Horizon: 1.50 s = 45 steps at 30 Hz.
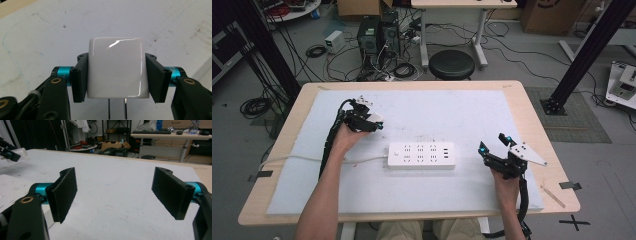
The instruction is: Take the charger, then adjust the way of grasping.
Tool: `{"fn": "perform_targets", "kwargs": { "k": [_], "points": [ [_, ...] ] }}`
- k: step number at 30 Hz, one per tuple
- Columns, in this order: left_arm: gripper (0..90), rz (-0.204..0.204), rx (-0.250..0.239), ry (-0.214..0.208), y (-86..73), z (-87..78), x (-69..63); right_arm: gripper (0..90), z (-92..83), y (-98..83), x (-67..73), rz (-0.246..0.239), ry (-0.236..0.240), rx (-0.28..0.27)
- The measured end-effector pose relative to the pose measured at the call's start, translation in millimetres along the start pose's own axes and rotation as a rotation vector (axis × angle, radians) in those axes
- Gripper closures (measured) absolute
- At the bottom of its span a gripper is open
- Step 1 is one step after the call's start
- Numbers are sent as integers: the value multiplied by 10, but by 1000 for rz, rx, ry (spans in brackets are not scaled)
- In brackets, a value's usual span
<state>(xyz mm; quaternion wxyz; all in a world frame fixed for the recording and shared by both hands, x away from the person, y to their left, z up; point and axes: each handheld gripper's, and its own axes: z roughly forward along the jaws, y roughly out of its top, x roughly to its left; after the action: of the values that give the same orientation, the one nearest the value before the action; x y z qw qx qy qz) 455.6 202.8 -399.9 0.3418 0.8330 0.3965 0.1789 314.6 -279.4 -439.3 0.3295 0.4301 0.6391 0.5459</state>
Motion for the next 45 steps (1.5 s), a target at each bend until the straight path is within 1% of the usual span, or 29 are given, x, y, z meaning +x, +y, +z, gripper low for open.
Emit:
{"fn": "perform_targets", "kwargs": {
  "k": [2, 5, 6, 8, 10, 11, 12, 14, 15, 17, 18, 20, 21, 22, 26, 28, 30, 31, 33, 35, 37, 38, 39, 40, 41, 42, 44, 45],
  "points": [
    [424, 2, -12, 8, -16, -62, -38, 211, 0, 1, 2, -2, -3, 1],
    [424, 3, -16, 10, -21, -95, -57, 211, 1, 0, 3, -1, -3, -1],
    [424, 5, -35, 14, -40, -200, -114, 211, 2, 0, -9, -2, 4, -3],
    [424, 5, -45, 16, -46, -231, -135, 211, 4, 1, -9, 1, 5, -4],
    [424, 13, -61, 24, -67, -322, -196, 211, 0, 1, -7, 3, 6, -4],
    [424, 13, -61, 24, -67, -322, -196, 211, 0, 1, -7, 3, 6, -4],
    [424, 19, -69, 29, -87, -378, -235, 211, 0, 0, -3, 7, 10, -2],
    [424, 19, -66, 32, -93, -403, -260, 210, -1, 1, -1, 8, 11, -1],
    [424, 37, -68, 40, -97, -441, -299, 210, -1, 1, -6, 4, 8, -3],
    [424, 39, -76, 37, -100, -463, -318, 210, -2, 0, -10, 8, 10, -4],
    [424, 38, -98, 36, -113, -506, -349, 210, -4, 0, -10, 8, 10, -5],
    [424, 38, -98, 36, -113, -506, -349, 210, -5, 0, -9, 10, 11, -5],
    [424, 38, -117, 37, -140, -557, -409, 210, -9, 0, -5, 15, 11, -2],
    [424, 41, -121, 38, -148, -571, -429, 210, -7, 0, -9, 11, 14, -4],
    [424, 52, -145, 46, -209, -628, -537, 211, -8, 0, -9, 19, 12, -4],
    [424, 51, -161, 46, -252, -646, -595, 210, -6, 0, -7, 23, 15, -2],
    [424, 51, -161, 46, -252, -646, -595, 210, -6, 0, -7, 19, 16, -3],
    [424, 51, -187, 56, -343, -656, -698, 210, -7, 0, 1, 17, 17, 0],
    [424, 51, -187, 56, -343, -656, -698, 210, -6, 1, 1, 12, 19, -1],
    [424, 71, -220, 76, -433, -648, -822, 211, -2, 1, 8, 9, 28, -1],
    [424, 91, -237, 89, -458, -650, -893, 211, -2, 1, 10, 9, 27, -2],
    [424, 91, -237, 89, -458, -650, -893, 210, -3, 1, 10, 11, 29, -4],
    [424, 115, -257, 103, -472, -646, -969, 211, -4, 1, 10, 13, 29, -5],
    [424, 128, -270, 111, -476, -642, -1015, 211, -2, 1, 9, 17, 30, -9],
    [424, 128, -270, 111, -476, -642, -1015, 211, 2, 0, 8, 17, 32, -7],
    [423, 169, -294, 135, -478, -635, -1126, 211, 6, 1, 7, 16, 35, -6],
    [424, 228, -316, 154, -470, -625, -1243, 211, 14, 4, 14, 13, 36, -7],
    [423, 262, -322, 171, -462, -621, -1302, 211, 20, 7, 12, 7, 43, -5]
  ]
}}
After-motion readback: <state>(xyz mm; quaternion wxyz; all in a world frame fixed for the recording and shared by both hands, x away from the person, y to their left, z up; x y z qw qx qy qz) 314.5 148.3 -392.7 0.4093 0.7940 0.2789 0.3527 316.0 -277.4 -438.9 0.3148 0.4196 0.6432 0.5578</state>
